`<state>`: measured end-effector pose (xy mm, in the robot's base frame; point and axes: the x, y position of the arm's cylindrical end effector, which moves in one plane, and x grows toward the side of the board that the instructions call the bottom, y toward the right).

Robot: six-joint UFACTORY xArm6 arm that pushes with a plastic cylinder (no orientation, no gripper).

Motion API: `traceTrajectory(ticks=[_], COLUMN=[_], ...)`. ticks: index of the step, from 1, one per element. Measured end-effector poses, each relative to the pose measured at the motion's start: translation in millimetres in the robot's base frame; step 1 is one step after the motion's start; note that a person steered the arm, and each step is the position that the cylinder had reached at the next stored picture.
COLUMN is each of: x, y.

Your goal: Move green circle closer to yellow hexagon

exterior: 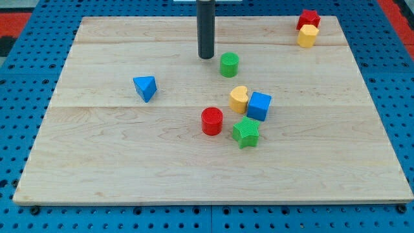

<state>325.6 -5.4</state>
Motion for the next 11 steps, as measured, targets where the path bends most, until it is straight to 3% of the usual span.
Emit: traceTrajectory(ticks=[2,4,11], x=[39,27,-6], y=[0,1,124])
